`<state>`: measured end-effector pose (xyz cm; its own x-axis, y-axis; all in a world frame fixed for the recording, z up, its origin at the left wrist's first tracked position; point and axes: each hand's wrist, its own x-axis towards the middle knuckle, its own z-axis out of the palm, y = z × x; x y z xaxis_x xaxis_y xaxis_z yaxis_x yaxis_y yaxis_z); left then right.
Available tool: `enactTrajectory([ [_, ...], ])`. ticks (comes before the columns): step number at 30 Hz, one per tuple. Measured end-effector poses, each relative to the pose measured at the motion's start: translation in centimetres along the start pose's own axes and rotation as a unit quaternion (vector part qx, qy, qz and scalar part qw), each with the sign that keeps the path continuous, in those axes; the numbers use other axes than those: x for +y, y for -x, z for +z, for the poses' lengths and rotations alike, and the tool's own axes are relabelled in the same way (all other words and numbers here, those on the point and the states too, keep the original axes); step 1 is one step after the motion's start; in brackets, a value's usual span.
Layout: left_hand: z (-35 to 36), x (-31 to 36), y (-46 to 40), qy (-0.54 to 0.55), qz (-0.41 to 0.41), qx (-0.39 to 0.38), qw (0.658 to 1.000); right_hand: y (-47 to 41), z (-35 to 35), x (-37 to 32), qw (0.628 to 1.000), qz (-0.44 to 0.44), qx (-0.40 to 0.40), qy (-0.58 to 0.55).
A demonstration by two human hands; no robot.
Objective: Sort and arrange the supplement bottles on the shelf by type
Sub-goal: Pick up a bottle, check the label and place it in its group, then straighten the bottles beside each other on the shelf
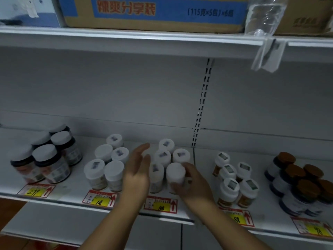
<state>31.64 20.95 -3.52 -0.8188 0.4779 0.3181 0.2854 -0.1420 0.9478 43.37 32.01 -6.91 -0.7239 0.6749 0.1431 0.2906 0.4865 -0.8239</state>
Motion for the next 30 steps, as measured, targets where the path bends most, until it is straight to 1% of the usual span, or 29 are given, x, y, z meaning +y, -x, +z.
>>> enactTrajectory([
  [2, -0.9, -2.6, -0.1, -0.01, -0.062, -0.024, 0.998, 0.4, -0.3, 0.1, 1.0, -0.006, 0.024, -0.003],
  [4, -1.0, -4.8, -0.4, 0.001, -0.119, -0.037, 0.992, 0.1, -0.5, 0.2, 0.993, 0.048, 0.082, -0.069],
  [5, -0.9, -5.7, -0.7, 0.014, -0.15, -0.046, 0.988, -0.3, -0.7, 0.5, 0.985, 0.082, 0.095, -0.116],
  [6, -0.8, -6.2, -1.0, 0.035, -0.183, -0.063, 0.98, -0.8, -1.0, 0.3, 0.979, 0.103, 0.092, -0.152],
  [8, -0.6, -6.6, -1.6, 0.074, -0.231, -0.104, 0.965, -1.8, -1.1, -0.1, 0.971, 0.119, 0.058, -0.201],
  [10, -0.4, -6.7, -2.1, 0.074, -0.231, -0.145, 0.959, -2.4, -0.4, -0.8, 0.953, 0.118, 0.025, -0.278],
  [11, -0.3, -6.8, -2.3, 0.076, -0.225, -0.166, 0.957, -2.6, 0.1, -0.9, 0.948, 0.112, 0.019, -0.296],
  [13, -0.1, -6.9, -2.5, 0.086, -0.218, -0.216, 0.948, -2.6, 1.2, -0.8, 0.949, 0.104, 0.024, -0.298],
  [14, -0.1, -7.0, -2.5, 0.082, -0.215, -0.227, 0.946, -2.5, 1.7, -0.8, 0.948, 0.105, 0.028, -0.299],
  [17, -0.4, -7.5, -2.3, 0.062, -0.205, -0.193, 0.958, -2.2, 2.8, -0.6, 0.944, 0.123, 0.049, -0.301],
  [20, -0.4, -7.3, -2.1, 0.044, -0.2, -0.194, 0.959, -2.1, 3.3, -0.7, 0.944, 0.137, 0.061, -0.294],
  [22, -0.5, -6.7, -2.1, 0.018, -0.174, -0.178, 0.968, -2.2, 2.8, -1.1, 0.943, 0.153, 0.063, -0.288],
  [24, -0.8, -4.7, -2.2, -0.017, -0.098, -0.131, 0.986, -2.0, 1.3, -1.8, 0.948, 0.138, 0.091, -0.273],
  [25, -0.9, -3.0, -2.1, -0.019, -0.048, -0.107, 0.993, -1.6, 0.0, -2.1, 0.954, 0.111, 0.112, -0.255],
  [26, -0.9, -1.4, -1.9, -0.008, -0.002, -0.097, 0.995, -0.9, -1.5, -2.5, 0.959, 0.075, 0.135, -0.236],
  [28, -0.1, 1.4, -1.1, 0.018, 0.075, -0.1, 0.992, 1.0, -5.2, -3.2, 0.961, 0.01, 0.2, -0.191],
  [29, 0.7, 2.3, -0.4, 0.03, 0.098, -0.11, 0.989, 1.7, -7.0, -3.0, 0.953, -0.014, 0.245, -0.175],
  [30, 1.8, 2.8, 0.3, 0.043, 0.105, -0.123, 0.986, 2.4, -8.9, -2.2, 0.944, -0.021, 0.279, -0.173],
])
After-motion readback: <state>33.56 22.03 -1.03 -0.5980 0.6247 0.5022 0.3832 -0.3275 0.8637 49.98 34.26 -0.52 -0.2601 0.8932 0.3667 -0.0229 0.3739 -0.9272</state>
